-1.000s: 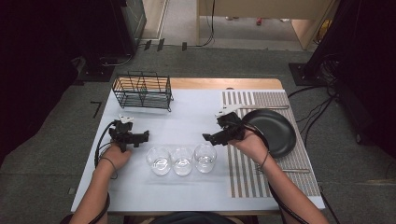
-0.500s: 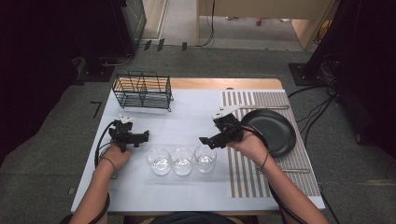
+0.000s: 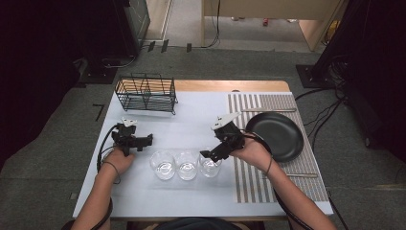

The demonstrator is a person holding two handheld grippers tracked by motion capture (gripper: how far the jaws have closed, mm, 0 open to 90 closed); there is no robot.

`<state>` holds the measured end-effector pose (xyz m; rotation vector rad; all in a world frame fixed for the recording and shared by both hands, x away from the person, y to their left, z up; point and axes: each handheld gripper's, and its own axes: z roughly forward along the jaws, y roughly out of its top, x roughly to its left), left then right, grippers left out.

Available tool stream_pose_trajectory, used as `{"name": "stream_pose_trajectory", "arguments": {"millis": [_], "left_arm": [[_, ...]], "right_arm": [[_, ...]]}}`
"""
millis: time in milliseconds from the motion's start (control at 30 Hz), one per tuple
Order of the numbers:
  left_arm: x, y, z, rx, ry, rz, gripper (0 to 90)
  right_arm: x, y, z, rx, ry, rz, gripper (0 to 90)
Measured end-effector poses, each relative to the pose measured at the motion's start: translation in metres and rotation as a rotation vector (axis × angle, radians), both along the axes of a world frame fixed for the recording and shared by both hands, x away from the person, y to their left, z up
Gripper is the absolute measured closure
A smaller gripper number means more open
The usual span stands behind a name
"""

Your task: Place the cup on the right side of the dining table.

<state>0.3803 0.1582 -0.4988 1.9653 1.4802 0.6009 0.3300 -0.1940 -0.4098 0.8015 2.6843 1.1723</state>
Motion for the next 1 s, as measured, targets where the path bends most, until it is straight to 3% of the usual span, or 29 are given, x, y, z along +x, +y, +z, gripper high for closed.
{"name": "stream_pose_trajectory", "arguments": {"millis": [1000], "left_arm": [[0.0, 0.0, 0.0, 0.0, 0.0, 0.0, 0.0]], "right_arm": [[-0.01, 0.009, -0.011, 0.006, -0.002, 0.151, 0.0]]}}
